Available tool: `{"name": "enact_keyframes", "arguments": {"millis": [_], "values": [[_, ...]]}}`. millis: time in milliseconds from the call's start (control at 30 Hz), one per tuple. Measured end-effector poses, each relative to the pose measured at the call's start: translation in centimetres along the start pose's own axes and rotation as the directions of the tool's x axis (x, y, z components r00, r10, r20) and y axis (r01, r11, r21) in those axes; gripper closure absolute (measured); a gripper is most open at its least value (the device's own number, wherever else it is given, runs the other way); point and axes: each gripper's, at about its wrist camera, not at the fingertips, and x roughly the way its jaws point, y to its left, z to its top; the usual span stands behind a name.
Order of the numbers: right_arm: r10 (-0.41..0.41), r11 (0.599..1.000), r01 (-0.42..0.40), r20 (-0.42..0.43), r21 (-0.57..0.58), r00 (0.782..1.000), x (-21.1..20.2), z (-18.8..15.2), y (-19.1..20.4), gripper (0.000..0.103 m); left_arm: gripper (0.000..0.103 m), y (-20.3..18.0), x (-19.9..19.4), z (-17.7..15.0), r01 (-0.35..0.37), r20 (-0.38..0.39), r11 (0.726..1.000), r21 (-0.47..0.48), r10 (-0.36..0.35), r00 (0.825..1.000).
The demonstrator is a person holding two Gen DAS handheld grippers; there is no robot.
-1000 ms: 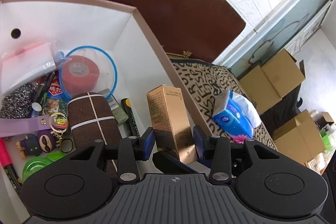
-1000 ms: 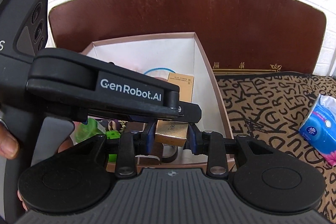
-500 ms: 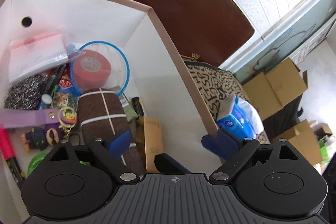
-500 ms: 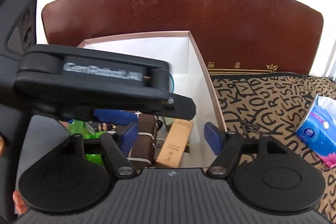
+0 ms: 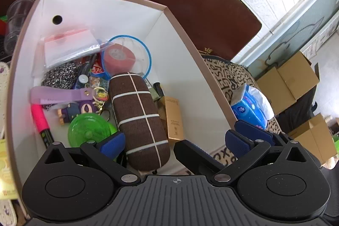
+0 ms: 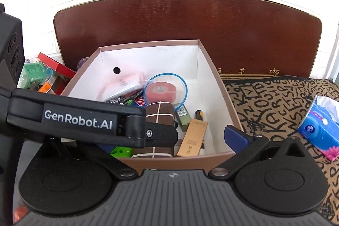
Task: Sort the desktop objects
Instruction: 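Withdraw the open left tool back toward the pile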
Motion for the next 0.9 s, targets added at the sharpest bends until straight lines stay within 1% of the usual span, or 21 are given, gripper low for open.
{"name": "enact_keyframes", "arguments": {"millis": [300, 533, 700, 800, 900], "values": [[-0.013, 1.0, 0.013, 0.023, -0.01, 1.0, -2.1, 0.1, 2.3, 0.0, 0.0, -0.4, -3.5, -1.0, -0.018, 0.042, 1.0, 0.017, 0.017, 0.999], [0.014, 1.0, -0.013, 0.068, -0.022, 0.998, -4.8, -0.5, 4.9, 0.0, 0.0, 0.3, -7.8, -2.7, -0.011, 0.107, 1.0, 0.013, 0.01, 0.994], [0.069, 0.998, -0.068, 0.09, -0.016, 0.993, -6.2, -1.7, 7.3, 0.0, 0.0, 1.8, -11.3, -4.9, -0.011, 0.148, 1.0, 0.005, 0.01, 0.989], [0.104, 0.994, -0.103, 0.092, -0.021, 0.99, -6.6, -2.8, 9.2, 0.0, 0.0, 3.3, -13.1, -6.4, -0.029, 0.167, 0.999, -0.016, 0.032, 0.985], [0.124, 0.991, -0.119, 0.087, -0.055, 0.989, -6.9, -3.9, 11.5, 0.0, 0.0, 5.3, -14.5, -8.2, -0.051, 0.18, 0.998, -0.035, 0.056, 0.982]]}}
